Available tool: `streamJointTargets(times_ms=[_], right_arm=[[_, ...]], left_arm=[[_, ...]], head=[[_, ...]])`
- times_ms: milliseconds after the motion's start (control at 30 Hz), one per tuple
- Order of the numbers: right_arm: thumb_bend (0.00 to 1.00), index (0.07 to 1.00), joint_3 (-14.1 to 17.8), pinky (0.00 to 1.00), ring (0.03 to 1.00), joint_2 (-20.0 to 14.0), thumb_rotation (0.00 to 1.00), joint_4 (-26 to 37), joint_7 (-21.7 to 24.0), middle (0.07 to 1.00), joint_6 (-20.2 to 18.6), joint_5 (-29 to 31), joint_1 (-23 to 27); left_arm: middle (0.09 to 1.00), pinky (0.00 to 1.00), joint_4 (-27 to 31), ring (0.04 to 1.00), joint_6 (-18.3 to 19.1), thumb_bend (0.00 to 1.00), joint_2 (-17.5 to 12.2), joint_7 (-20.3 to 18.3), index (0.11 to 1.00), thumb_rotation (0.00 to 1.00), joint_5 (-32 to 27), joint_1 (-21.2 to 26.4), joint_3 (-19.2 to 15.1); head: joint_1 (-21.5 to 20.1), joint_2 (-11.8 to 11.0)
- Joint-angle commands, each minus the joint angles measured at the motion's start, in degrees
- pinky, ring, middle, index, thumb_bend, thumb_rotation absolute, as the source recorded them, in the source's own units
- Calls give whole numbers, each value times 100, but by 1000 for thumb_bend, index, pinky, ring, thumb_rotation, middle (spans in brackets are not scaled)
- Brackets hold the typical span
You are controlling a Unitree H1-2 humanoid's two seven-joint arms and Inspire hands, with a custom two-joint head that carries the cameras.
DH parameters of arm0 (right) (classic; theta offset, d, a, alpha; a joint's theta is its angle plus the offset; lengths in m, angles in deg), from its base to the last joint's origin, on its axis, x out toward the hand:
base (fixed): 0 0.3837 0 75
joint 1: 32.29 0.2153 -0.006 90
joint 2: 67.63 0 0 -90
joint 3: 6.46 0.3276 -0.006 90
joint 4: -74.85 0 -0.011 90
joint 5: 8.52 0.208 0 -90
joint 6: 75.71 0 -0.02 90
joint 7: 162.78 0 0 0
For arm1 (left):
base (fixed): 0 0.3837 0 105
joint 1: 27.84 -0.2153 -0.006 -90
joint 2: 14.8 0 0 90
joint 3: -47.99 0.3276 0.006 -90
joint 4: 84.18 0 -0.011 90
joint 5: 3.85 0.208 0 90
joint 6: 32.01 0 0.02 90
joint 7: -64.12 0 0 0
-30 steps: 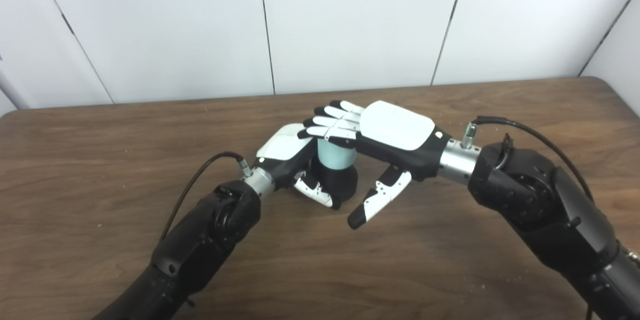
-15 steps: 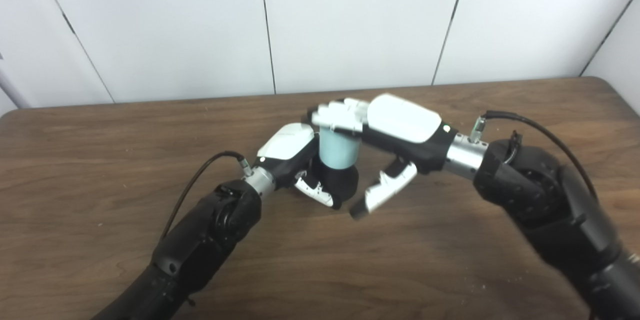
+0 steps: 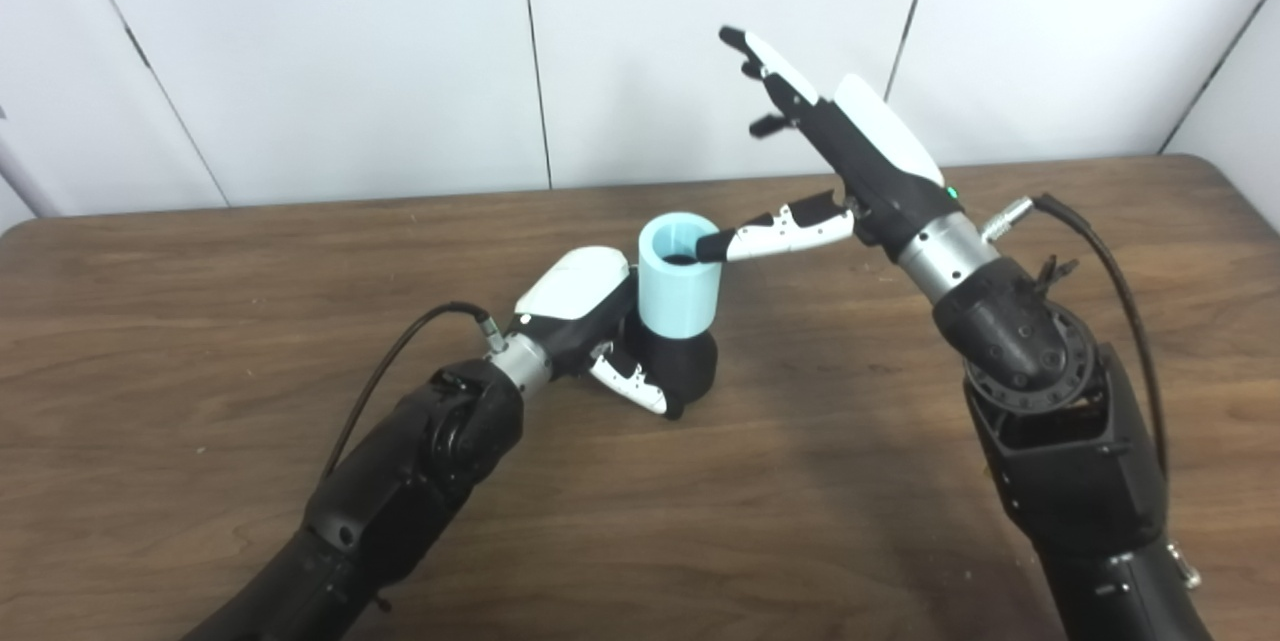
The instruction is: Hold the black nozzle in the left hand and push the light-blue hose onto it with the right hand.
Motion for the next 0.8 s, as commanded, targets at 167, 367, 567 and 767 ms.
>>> streamJointTargets(times_ms=[167,367,567,767], right_arm=[[707,890,221,509,698,-236,92,500,62,831,-453,431,-384],[656,690,789,421,560,611,25,574,-923,641,-145,1008,-1049],[652,669,975,406,541,1069,77,351,-1559,638,412,1204,-1283],[657,679,920,419,545,1011,94,415,-1569,657,322,1383,-1358]], left_arm=[[407,354,-423,403,237,523,-208,-516,498,0,316,-319,194],[398,323,-318,379,254,521,-300,-575,498,0,259,-299,85],[569,554,-172,573,384,523,-277,-652,495,40,127,-326,-99],[984,979,18,980,596,988,-217,-855,942,295,68,-398,-301]], head=[[3,-9],[32,-28],[16,-30],[26,-31]])
